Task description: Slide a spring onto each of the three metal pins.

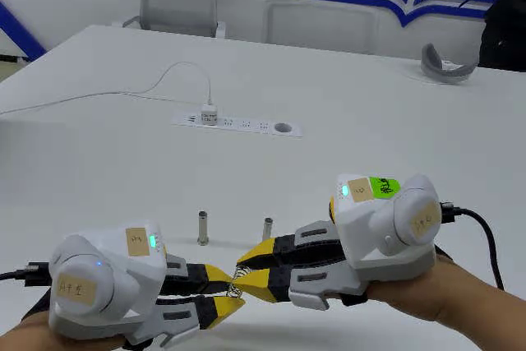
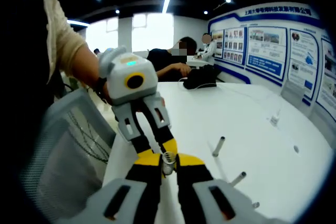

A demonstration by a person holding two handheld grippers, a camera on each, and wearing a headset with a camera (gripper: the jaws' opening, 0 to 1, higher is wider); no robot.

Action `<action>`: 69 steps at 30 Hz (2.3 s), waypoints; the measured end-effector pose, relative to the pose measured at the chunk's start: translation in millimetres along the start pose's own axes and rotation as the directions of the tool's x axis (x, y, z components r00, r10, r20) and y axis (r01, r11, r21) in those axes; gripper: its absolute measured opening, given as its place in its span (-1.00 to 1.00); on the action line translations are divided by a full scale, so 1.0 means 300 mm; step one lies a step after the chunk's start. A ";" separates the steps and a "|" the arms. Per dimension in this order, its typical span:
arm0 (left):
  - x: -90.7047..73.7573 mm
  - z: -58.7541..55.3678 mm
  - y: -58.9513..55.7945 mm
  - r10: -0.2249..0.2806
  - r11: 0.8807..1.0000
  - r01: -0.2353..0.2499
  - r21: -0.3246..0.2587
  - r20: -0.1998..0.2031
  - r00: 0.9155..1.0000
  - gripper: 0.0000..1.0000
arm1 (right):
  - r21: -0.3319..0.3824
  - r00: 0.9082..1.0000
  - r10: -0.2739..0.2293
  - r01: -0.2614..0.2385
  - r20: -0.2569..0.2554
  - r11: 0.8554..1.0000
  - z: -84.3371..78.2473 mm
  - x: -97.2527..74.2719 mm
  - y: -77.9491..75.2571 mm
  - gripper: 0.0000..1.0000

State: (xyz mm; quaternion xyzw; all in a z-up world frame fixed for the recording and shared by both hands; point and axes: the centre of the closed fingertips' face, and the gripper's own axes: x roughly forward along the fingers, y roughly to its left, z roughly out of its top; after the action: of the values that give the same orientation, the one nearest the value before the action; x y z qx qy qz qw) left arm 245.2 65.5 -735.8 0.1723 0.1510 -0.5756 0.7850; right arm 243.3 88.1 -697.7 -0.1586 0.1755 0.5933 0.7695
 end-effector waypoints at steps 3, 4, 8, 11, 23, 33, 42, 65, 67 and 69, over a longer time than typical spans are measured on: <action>0.002 0.000 0.006 0.006 1.000 -0.006 -0.013 0.004 1.000 -0.81 | 0.002 1.000 -0.005 0.005 0.000 1.000 0.005 0.009 -0.004 -0.76; 0.002 -0.001 0.009 0.009 1.000 -0.009 -0.018 0.005 1.000 -0.81 | 0.002 1.000 -0.008 0.008 -0.001 1.000 0.006 0.013 -0.006 -0.76; -0.003 -0.005 0.018 0.022 0.999 -0.022 -0.039 0.014 1.000 -0.80 | 0.017 1.000 -0.018 0.018 -0.005 1.000 0.004 0.016 -0.014 -0.77; -0.004 -0.007 0.023 0.029 0.998 -0.028 -0.056 0.024 0.999 -0.79 | 0.034 1.000 -0.020 0.020 -0.005 0.999 0.004 0.017 -0.021 -0.77; -0.015 -0.026 0.036 0.055 0.992 -0.051 -0.113 0.028 0.998 -0.49 | 0.043 1.000 -0.014 0.015 -0.022 0.999 0.003 0.031 -0.029 -0.77; -0.055 -0.070 0.087 0.134 0.973 -0.126 -0.196 0.026 0.991 0.08 | 0.038 0.999 -0.041 0.041 -0.014 0.998 0.027 0.025 -0.072 -0.77; -0.090 -0.092 0.093 0.173 0.957 -0.159 -0.243 0.039 0.984 0.33 | 0.031 0.997 -0.080 0.080 -0.005 0.996 0.064 0.015 -0.130 -0.77; -0.106 -0.096 0.081 0.234 0.931 -0.209 -0.301 0.051 0.971 0.43 | 0.059 0.973 -0.230 0.229 0.005 0.972 0.153 0.099 -0.347 -0.77; -0.104 -0.098 0.077 0.232 0.932 -0.208 -0.296 0.049 0.971 0.43 | 0.062 0.973 -0.232 0.231 0.001 0.971 0.151 0.116 -0.354 -0.77; -0.102 -0.097 0.074 0.233 0.933 -0.209 -0.291 0.049 0.971 0.44 | 0.063 0.972 -0.235 0.235 -0.006 0.970 0.143 0.131 -0.362 -0.77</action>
State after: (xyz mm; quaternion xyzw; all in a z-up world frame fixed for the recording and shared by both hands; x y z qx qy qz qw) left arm 256.5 110.8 -746.3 0.0498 0.1792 -0.4626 0.8668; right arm 361.3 114.6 -673.8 -0.1532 0.1739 0.4923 0.8390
